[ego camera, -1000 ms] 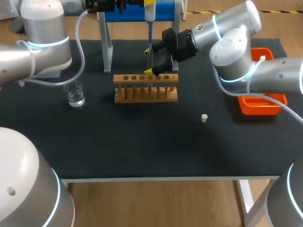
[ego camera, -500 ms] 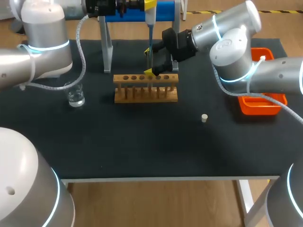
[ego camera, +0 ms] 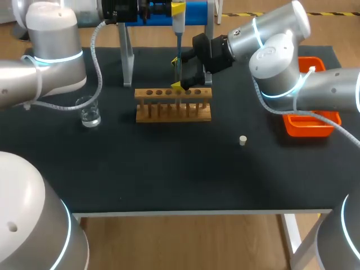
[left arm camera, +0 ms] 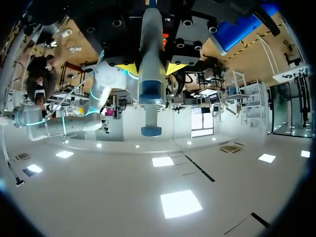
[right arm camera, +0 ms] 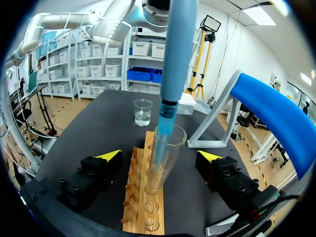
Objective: Invert the test tube, pick up the pipette, mount the tip to pipette, aspirate from beaker and dispense into the tube, eject the tip, return the pipette, and cap with the stopper.
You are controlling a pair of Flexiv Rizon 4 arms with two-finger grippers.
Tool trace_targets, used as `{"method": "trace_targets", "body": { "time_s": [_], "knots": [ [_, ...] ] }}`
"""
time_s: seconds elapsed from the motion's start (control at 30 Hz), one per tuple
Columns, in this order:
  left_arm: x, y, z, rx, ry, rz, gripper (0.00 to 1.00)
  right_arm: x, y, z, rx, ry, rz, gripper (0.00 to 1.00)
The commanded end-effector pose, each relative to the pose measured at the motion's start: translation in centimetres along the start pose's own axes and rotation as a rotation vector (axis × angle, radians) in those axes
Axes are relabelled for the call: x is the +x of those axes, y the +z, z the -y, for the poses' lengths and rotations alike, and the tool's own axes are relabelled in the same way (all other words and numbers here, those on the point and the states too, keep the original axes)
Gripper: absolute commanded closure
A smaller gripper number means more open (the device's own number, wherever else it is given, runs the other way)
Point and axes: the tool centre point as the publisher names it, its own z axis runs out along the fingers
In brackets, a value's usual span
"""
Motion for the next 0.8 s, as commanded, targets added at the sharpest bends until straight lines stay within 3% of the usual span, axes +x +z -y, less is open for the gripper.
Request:
{"method": "trace_targets", "body": {
  "time_s": [0.03, 0.8],
  "knots": [
    [-0.2, 0.1, -0.3, 0.005, -0.001, -0.001, 1.00, 0.0, -0.1, 0.0, 0.002, 0.001, -0.002, 0.00],
    [-0.7, 0.1, -1.6, 0.005, -0.031, -0.006, 1.00, 0.0, -0.1, 0.0, 0.002, 0.001, -0.002, 0.00]
  ]
}}
